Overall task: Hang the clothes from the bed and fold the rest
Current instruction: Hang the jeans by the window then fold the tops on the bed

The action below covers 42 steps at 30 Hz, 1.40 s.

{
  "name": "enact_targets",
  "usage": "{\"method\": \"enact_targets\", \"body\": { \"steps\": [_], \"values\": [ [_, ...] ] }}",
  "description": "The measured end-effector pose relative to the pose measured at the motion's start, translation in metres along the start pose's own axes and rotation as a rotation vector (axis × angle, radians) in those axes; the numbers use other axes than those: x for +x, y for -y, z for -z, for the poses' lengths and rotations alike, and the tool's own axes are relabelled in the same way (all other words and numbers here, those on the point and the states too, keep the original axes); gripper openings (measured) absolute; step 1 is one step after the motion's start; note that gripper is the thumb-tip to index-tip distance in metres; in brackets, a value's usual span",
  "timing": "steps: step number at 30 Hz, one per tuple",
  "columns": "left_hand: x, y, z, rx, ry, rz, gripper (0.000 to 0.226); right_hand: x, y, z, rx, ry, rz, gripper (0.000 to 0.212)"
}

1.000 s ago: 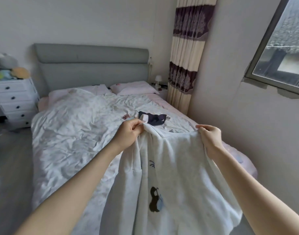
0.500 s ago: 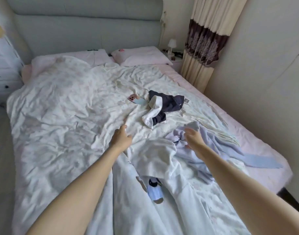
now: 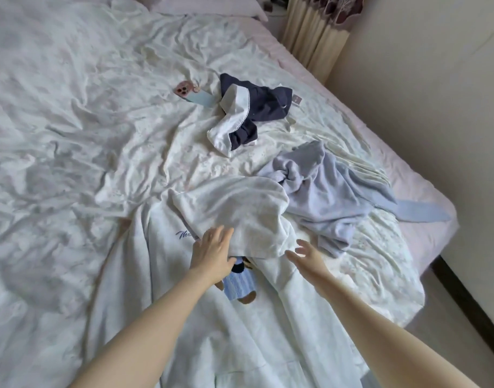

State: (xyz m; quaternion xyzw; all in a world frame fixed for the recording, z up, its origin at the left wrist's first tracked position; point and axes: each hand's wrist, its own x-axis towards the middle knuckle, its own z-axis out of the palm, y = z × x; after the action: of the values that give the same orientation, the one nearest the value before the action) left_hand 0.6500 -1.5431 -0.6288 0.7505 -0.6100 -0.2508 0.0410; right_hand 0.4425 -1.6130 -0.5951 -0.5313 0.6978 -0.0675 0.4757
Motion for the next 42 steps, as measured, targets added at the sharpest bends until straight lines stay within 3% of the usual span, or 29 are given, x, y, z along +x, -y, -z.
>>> {"method": "enact_targets", "body": {
  "steps": [5,7,10,12,14,15,16,19,20,24,27,31,37,39,41,42],
  "values": [
    [0.037,0.007,-0.029,0.238,-0.034,-0.086,0.081,0.044,0.024,-0.019,0.003,-0.004,0.099,0.075],
    [0.048,0.013,-0.033,0.269,-0.139,-0.136,0.058,0.059,0.033,-0.028,-0.126,-0.041,0.092,0.064],
    [0.064,0.024,-0.028,0.211,-0.247,-0.232,0.032,0.068,0.042,-0.036,-0.264,-0.099,0.105,0.025],
    [0.067,0.031,-0.026,0.208,-0.130,-0.267,0.058,0.070,0.052,-0.036,-0.209,-0.134,0.070,0.012],
    [0.066,0.034,-0.023,0.247,0.013,-0.234,0.096,0.071,0.069,-0.032,-0.157,-0.171,0.063,0.017],
    [0.063,0.033,-0.023,0.259,0.032,-0.205,0.103,0.071,0.080,-0.030,-0.144,-0.191,0.068,0.016],
    [0.060,0.032,-0.022,0.245,-0.013,-0.172,0.099,0.072,0.094,-0.027,-0.130,-0.212,0.087,0.015],
    [0.068,0.033,0.003,-0.011,-0.346,-0.110,0.041,0.071,0.155,-0.018,0.032,-0.221,0.187,0.015],
    [0.076,0.034,0.018,-0.085,-0.423,-0.068,0.033,0.073,0.177,-0.017,0.110,-0.197,0.226,0.013],
    [0.121,0.053,0.092,-0.556,-0.662,0.185,0.021,0.080,0.261,-0.024,0.500,0.021,0.381,0.020],
    [0.131,0.069,0.123,-0.686,-0.776,0.278,0.018,0.083,0.281,-0.031,0.406,-0.052,0.514,0.037],
    [0.117,0.073,0.098,-0.536,-0.559,0.265,0.032,0.096,0.225,-0.045,0.103,-0.165,0.474,0.042],
    [0.103,0.069,0.038,-0.261,-0.206,0.216,0.053,0.102,0.118,-0.059,-0.250,-0.029,0.274,0.030],
    [0.101,0.071,0.021,-0.148,-0.041,0.207,0.060,0.094,0.091,-0.067,-0.399,0.028,0.209,0.036],
    [0.099,0.072,0.006,-0.097,0.100,0.194,0.064,0.087,0.064,-0.076,-0.624,0.017,0.137,0.041],
    [0.097,0.073,-0.002,-0.071,0.146,0.193,0.065,0.084,0.053,-0.077,-0.713,-0.025,0.134,0.033]
  ]
}}
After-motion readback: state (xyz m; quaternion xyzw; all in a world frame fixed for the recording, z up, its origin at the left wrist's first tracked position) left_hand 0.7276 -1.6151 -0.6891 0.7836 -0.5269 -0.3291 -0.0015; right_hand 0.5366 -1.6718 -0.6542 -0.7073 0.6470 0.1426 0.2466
